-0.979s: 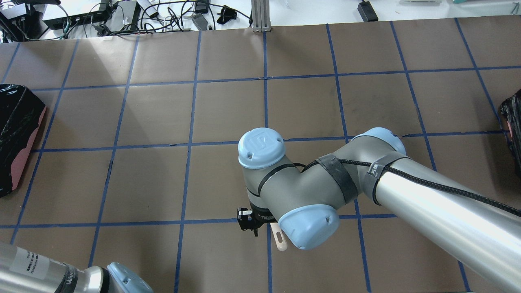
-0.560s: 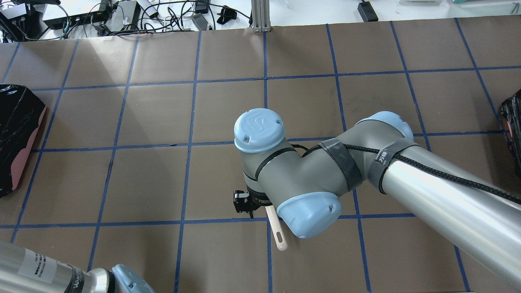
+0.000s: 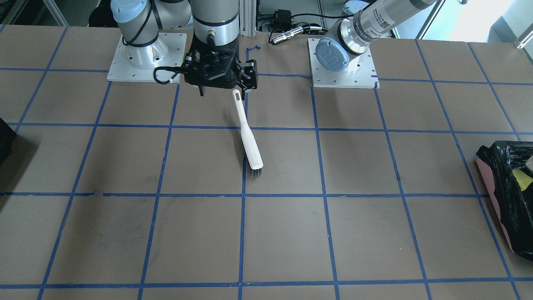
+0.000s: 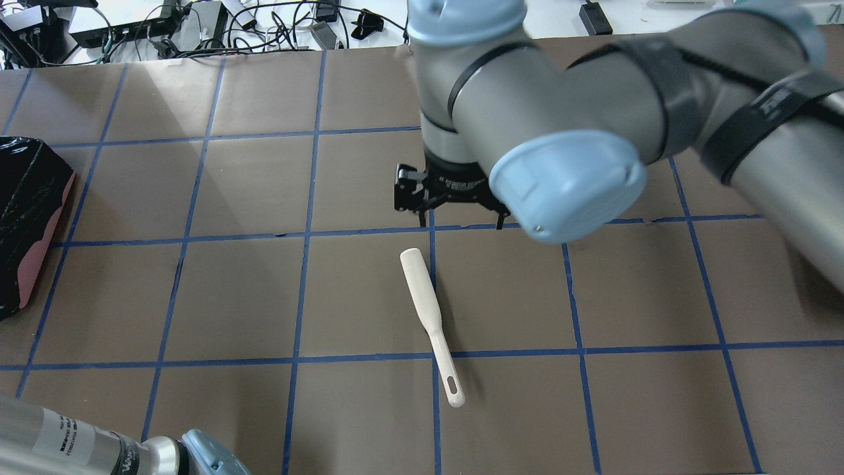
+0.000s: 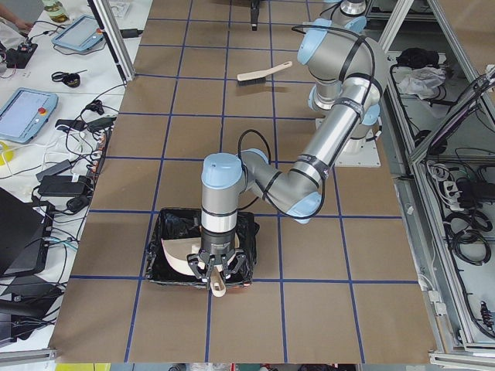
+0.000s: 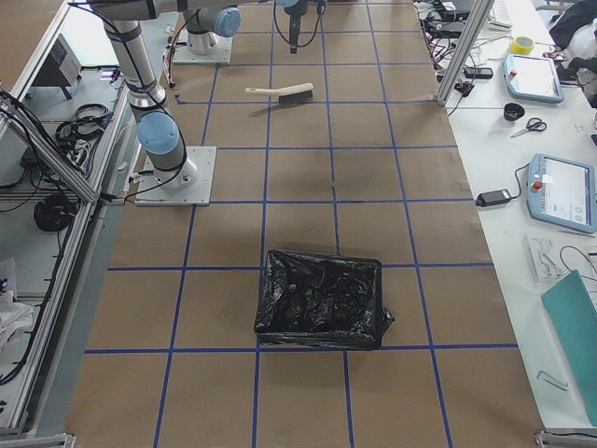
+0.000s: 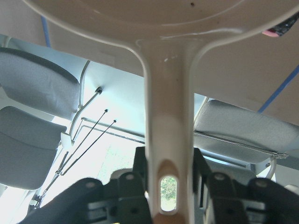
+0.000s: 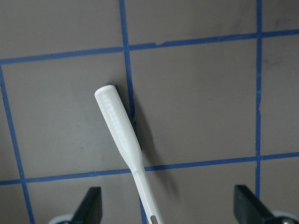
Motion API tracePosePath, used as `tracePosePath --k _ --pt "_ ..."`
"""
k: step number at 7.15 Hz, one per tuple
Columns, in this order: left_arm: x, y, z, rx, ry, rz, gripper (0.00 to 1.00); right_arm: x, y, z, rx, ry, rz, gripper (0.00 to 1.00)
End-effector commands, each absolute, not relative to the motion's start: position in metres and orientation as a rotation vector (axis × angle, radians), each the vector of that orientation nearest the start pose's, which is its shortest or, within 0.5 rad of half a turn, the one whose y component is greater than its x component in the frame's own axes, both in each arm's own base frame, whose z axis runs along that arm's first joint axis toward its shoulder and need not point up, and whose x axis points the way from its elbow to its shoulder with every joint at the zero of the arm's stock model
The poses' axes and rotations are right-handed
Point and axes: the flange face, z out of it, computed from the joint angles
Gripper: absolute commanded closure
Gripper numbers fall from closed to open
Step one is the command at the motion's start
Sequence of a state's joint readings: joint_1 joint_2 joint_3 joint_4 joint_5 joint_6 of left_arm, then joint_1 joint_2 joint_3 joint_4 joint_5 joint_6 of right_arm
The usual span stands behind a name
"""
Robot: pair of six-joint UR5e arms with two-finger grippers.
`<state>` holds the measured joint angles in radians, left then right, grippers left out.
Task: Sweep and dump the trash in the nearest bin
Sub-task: 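Tip the dustpan into the bin with the left gripper while the right releases the brush, then raise the right gripper to rest while the left brings the empty dustpan back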
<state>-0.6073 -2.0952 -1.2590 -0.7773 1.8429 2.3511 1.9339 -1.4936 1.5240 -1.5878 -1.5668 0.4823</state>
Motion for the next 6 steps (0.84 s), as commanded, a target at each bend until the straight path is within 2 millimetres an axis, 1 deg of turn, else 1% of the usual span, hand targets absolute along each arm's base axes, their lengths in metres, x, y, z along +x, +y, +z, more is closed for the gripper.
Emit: tracePosePath --k 1,2,3,4,5,6 --pt "0.526 -0.518 0.439 1.6 1.901 0.435 1.0 0.23 -0.473 0.529 0.105 3.137 -0.036 0.0" --pt "0.523 -0.523 0.442 1.623 1.825 0.448 1.0 0.169 -0.49 0.537 0.07 3.139 -0.046 0.0" --pt "0.519 -0.531 0.451 1.63 1.687 0.469 1.0 0.133 -0.496 0.543 0.152 3.125 -0.061 0.0" --pt "0.506 -0.546 0.448 1.652 1.613 0.468 1.0 0.125 -0.498 0.541 0.179 3.124 -0.05 0.0" --pt "0.497 -0.551 0.451 1.67 1.584 0.473 1.0 0.126 -0.497 0.534 0.194 3.119 -0.028 0.0" --pt "0.485 -0.56 0.455 1.679 1.524 0.48 1.0 0.127 -0.494 0.52 0.175 3.121 -0.004 0.0"
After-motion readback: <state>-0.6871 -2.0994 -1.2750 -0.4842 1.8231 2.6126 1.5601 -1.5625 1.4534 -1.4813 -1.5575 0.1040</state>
